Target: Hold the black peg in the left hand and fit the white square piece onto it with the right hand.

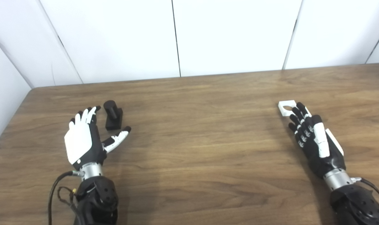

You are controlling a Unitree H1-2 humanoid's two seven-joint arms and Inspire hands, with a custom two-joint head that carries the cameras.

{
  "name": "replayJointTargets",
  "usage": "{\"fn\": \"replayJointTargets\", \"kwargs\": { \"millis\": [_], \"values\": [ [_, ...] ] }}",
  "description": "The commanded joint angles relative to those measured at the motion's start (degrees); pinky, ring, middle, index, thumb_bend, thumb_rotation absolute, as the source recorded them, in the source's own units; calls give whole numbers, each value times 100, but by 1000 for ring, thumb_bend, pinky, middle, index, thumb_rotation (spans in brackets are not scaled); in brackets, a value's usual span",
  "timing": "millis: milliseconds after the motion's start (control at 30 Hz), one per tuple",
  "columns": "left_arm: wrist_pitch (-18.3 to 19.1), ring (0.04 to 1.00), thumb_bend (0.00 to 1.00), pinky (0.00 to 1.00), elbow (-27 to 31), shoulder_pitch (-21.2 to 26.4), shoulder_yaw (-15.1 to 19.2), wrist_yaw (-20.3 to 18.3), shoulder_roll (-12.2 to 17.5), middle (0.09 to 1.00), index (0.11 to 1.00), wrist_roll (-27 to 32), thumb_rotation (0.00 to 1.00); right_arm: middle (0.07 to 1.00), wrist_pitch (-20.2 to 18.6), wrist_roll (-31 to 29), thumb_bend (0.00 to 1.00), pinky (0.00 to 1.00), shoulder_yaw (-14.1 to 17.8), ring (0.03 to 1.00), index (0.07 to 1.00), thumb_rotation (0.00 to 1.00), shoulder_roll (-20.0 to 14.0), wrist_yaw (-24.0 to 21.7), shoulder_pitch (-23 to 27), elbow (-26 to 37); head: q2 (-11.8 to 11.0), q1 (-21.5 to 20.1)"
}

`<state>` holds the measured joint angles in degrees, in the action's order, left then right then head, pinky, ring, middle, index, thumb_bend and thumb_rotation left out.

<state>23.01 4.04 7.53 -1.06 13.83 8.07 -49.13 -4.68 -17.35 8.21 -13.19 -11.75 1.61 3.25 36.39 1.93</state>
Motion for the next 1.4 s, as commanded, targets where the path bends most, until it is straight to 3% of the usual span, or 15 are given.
{"fn": "replayJointTargets", "kwargs": {
  "millis": [0, 233, 600, 1367],
  "values": [
    [130, 988, 766, 1000, -15, 334, -6, 55, 130, 944, 856, -154, 481, 1000, 192, -98, 657, 1000, -11, 1000, 1000, 953, 62, -121, -41, -228, 4, 14],
    [182, 981, 757, 1000, -437, 596, -58, 204, 189, 935, 848, -168, 461, 1000, 161, -121, 659, 1000, -10, 1000, 1000, 944, 35, -150, -32, -234, -7, 25],
    [129, 972, 754, 1000, -1198, 1090, -74, 751, 192, 917, 818, -32, 412, 1000, 118, -125, 696, 1000, 13, 1000, 1000, 935, 2, -132, -32, -211, -26, 15],
    [382, 961, 756, 990, -1673, 1450, -229, 751, 290, 898, 757, -182, 424, 1000, 83, -186, 692, 1000, 38, 1000, 1000, 923, -26, -200, -91, -167, -13, 26]
  ]
}}
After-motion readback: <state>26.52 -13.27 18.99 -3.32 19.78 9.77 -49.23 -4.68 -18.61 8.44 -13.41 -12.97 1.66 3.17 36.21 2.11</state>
